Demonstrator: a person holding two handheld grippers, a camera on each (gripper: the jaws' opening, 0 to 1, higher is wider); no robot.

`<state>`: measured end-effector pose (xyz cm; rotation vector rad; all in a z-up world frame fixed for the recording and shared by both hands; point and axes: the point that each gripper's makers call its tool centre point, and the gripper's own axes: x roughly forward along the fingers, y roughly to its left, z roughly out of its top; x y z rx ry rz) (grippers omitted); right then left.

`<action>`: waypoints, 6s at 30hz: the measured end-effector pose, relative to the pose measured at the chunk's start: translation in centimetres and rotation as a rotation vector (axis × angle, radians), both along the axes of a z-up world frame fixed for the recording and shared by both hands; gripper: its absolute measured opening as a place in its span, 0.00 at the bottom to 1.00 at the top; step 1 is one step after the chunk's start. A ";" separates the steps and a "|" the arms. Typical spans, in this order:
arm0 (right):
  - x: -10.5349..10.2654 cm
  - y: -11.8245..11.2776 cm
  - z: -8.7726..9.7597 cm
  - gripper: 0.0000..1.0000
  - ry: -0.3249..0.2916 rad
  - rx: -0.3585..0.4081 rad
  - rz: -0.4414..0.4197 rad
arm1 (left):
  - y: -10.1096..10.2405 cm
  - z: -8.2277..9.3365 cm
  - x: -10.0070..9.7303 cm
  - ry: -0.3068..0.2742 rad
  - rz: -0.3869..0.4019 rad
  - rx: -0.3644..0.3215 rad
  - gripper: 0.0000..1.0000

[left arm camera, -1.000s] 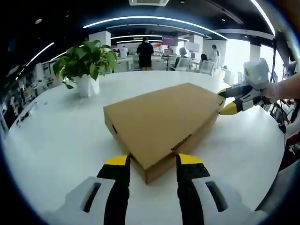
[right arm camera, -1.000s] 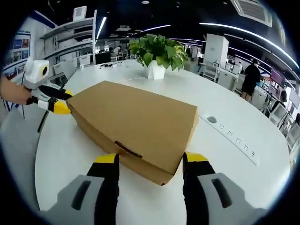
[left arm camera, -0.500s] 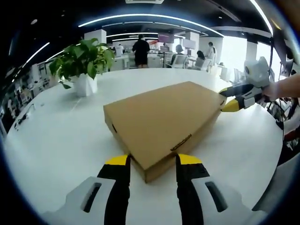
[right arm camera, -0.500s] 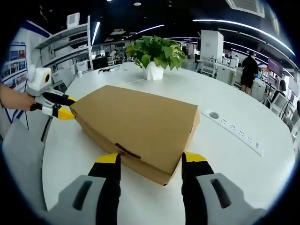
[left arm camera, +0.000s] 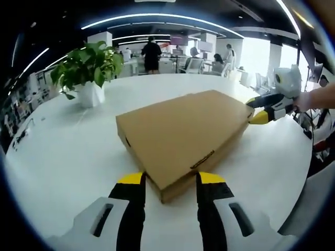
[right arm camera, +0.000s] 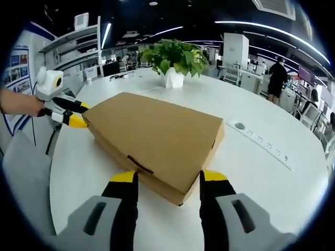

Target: Operate the shoe box by opening the lid, removing the specified soft item, and placing it in the target area until the item is outside and the box remains undamaged.

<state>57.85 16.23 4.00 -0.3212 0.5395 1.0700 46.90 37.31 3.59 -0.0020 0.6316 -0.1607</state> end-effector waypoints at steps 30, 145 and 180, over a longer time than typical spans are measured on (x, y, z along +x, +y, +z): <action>-5.0 -0.6 0.1 0.34 0.015 0.004 -0.039 | 1.7 0.0 -1.3 0.072 -0.160 -0.012 0.35; -15.2 0.3 7.9 0.41 -0.089 0.187 -0.104 | 2.7 9.0 -7.6 -0.041 -0.256 -0.180 0.42; -10.4 0.9 11.7 0.41 -0.196 0.212 -0.130 | 4.9 13.0 -2.1 -0.181 -0.231 0.009 0.13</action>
